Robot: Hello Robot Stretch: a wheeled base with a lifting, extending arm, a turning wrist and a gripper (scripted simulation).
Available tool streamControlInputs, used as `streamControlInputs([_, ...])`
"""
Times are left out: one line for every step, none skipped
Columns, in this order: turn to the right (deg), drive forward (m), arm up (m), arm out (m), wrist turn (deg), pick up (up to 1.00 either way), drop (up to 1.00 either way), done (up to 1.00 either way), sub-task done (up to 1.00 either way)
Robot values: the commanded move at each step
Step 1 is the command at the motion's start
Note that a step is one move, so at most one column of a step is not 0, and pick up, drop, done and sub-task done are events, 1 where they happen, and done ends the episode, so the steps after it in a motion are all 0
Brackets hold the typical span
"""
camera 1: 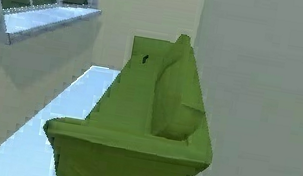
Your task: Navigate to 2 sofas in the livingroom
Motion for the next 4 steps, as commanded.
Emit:
streamControlInputs([-45.0, 0.0, 0.0, 0.0, 0.0, 0.0, 0.0, 0.0, 0.0])
streamControlInputs([-45.0, 0.0, 0.0, 0.0, 0.0, 0.0, 0.0, 0.0, 0.0])
streamControlInputs([-15.0, 0.0, 0.0, 0.0, 0.0, 0.0, 0.0, 0.0, 0.0])
streamControlInputs([0.0, 1.0, 0.0, 0.0, 0.0, 0.0, 0.0, 0.0, 0.0])
